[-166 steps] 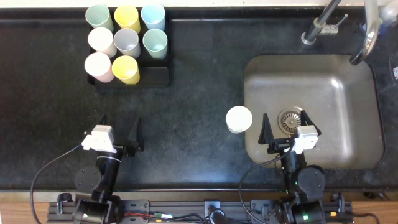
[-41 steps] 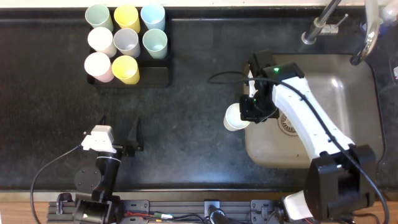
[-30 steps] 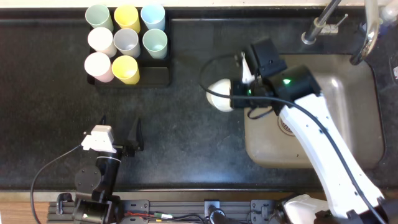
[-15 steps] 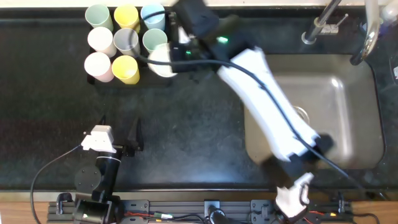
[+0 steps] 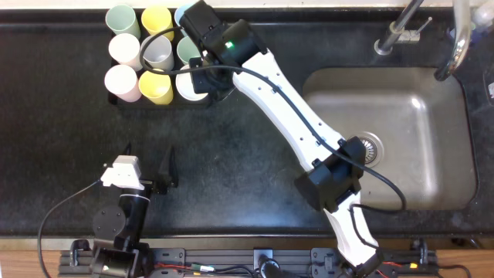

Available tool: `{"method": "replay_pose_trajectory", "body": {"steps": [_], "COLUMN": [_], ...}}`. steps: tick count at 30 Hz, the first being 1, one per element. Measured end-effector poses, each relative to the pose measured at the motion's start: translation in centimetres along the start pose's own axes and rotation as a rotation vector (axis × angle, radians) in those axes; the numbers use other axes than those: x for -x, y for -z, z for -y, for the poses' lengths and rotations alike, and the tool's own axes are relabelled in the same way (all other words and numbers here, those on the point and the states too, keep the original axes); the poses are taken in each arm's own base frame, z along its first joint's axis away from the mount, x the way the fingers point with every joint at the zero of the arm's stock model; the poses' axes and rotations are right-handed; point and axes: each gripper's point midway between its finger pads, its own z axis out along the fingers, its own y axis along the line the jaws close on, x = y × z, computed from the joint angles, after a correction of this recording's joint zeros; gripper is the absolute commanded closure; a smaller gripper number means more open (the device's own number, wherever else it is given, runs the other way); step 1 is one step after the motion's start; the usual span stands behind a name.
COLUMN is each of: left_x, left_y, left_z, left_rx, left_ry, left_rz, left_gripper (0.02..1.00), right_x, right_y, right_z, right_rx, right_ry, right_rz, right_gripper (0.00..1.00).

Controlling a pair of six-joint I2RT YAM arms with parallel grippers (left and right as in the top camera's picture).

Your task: Store Cups

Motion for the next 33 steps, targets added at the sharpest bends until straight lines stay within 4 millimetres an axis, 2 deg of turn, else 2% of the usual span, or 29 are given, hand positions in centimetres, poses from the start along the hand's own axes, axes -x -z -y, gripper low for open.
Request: {"method": "replay_pose_trajectory", "body": {"steps": [10, 22, 33], "left_x": [0.0, 0.0, 0.0], "left_y": [0.0, 0.0, 0.0], "left_z": [0.0, 0.0, 0.0], "left_rx": [0.0, 0.0, 0.0], "left_ry": [0.0, 0.0, 0.0], "left_rz": [0.0, 0.0, 0.0], "left_gripper": [0.018, 0.018, 0.018], "right_x": [-0.1, 0.1, -0.6], "right_y": [-3.7, -4.2, -7.6], "right_z": [0.9, 1.3, 2.3], "right_rx": [-0.047, -0.054, -0.1], "right_ry": [-0.017, -0.036, -0.057], "right_rz": [-0.039, -0.037, -0.088], "right_gripper": [0.956, 0.958, 0.956]}}
